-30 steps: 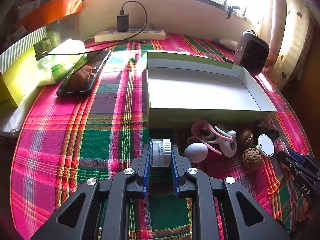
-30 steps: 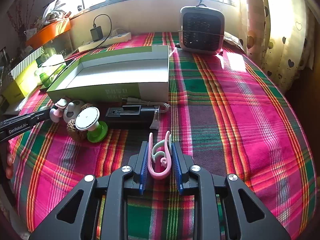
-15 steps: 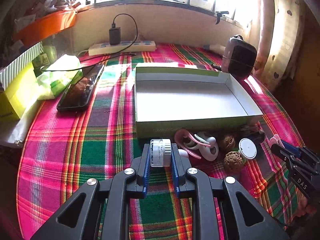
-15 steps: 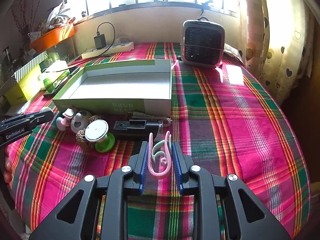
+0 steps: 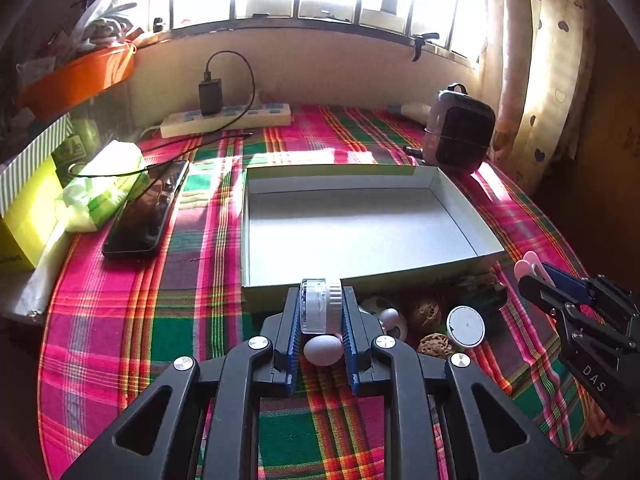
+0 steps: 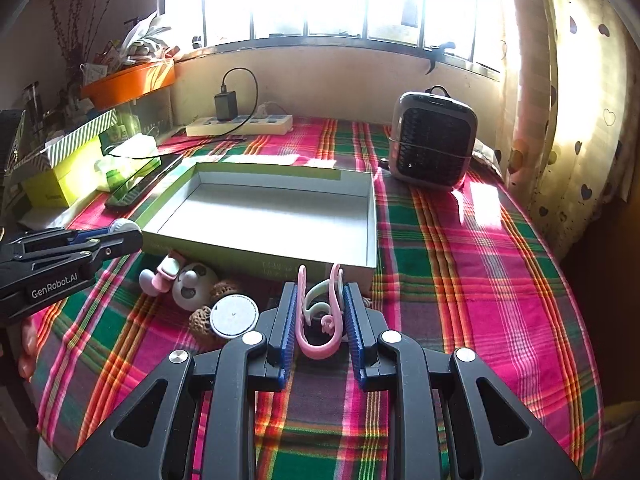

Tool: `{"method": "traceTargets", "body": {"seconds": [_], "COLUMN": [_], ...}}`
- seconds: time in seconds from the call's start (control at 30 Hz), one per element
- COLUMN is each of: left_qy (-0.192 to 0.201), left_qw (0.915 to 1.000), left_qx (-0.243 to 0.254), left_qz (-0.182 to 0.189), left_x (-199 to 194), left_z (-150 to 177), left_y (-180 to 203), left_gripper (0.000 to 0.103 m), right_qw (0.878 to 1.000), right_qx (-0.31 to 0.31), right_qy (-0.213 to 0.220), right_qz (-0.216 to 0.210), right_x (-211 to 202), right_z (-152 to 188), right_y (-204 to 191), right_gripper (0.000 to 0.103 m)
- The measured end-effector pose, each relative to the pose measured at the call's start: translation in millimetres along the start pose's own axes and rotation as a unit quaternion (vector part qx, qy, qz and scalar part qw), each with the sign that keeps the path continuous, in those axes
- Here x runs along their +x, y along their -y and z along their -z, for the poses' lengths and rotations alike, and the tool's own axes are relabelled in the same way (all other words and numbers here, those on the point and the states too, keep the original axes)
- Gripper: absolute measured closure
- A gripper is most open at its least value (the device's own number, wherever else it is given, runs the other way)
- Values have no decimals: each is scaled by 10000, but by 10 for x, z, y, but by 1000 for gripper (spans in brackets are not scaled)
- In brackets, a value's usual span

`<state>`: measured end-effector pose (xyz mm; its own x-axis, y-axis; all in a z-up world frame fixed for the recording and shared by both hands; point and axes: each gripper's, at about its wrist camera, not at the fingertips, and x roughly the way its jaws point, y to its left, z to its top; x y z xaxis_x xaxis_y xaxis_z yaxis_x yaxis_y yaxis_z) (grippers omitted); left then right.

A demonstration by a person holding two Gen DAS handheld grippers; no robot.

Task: Organize objects
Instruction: 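Carry the white cylinder with the left tool while the right tool carries the pink clip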

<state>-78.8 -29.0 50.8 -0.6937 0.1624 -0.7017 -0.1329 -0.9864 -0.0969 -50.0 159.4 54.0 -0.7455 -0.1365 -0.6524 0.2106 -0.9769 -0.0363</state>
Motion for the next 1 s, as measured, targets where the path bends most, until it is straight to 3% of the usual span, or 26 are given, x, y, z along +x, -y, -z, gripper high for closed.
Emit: {"method": "traceTargets", "body": {"seconds": [0.6,1.0], "left_qy": [28,-77], "left_qw": [9999,9999], "left_qx": [89,125], "left_qz": [76,18], "left_x": [305,628], "left_z": [-327,-579], "left_y": [85,60], "left_gripper": [86,86], "right_qw": [9997,9985], "right_qx": [-166,-36], "right_qy": [38,-316], "right_qz": [-147,-454], "right_x": [331,763], "right_z": [-369,-587], "right_y": [-38,79], "right_gripper": [79,79]}}
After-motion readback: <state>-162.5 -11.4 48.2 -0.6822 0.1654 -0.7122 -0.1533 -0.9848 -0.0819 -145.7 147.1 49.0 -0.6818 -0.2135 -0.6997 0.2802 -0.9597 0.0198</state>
